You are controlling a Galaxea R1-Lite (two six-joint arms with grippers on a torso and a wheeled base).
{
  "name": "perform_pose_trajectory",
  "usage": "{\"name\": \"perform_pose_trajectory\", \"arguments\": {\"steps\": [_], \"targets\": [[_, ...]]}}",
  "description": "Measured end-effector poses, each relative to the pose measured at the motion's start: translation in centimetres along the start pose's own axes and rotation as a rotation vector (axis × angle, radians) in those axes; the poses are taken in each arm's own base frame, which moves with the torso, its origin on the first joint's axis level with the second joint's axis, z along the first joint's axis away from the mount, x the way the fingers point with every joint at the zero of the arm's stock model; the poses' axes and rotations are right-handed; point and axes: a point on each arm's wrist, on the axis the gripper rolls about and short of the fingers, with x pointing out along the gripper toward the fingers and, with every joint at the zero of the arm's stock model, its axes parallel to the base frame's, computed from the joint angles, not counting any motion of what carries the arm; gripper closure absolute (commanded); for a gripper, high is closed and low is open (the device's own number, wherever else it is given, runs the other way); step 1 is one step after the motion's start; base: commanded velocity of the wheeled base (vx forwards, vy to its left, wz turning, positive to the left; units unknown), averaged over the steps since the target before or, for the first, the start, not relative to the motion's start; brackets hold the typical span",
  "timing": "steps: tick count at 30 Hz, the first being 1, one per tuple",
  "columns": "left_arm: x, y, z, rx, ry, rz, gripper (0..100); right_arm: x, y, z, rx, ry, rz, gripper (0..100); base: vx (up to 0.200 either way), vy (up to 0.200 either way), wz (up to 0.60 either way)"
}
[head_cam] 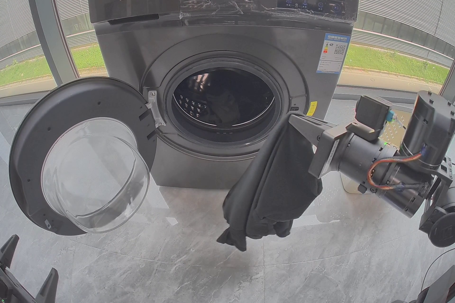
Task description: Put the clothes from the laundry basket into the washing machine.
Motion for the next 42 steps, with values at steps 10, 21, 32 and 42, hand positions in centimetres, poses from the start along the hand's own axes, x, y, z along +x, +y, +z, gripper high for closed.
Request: {"name": "perform_pose_trajectory", "arguments": {"steps": [10,21,32,42], "targets": [[3.9,0.3,3.0,-0.041,0.136,-0.318,0,2.5,0.8,0.2,0.052,-0.029,0.023,100,0.0,0.0,0.0],[11.6,0.6,3.5,-0.06,0.228,-0.506,0,5.8,1.7,0.5,0.077,-0.061,0.053,100,0.0,0.0,0.0],[17.9,-1.6,1.4,-0.07,0.303,-0.673,0,9.1,2.2,-0.1,0.084,-0.076,0.055,100,0.0,0.0,0.0],[22.0,-3.7,-0.8,-0.075,0.353,-0.752,0,10.2,2.3,-0.9,0.083,-0.069,0.048,100,0.0,0.0,0.0]]}}
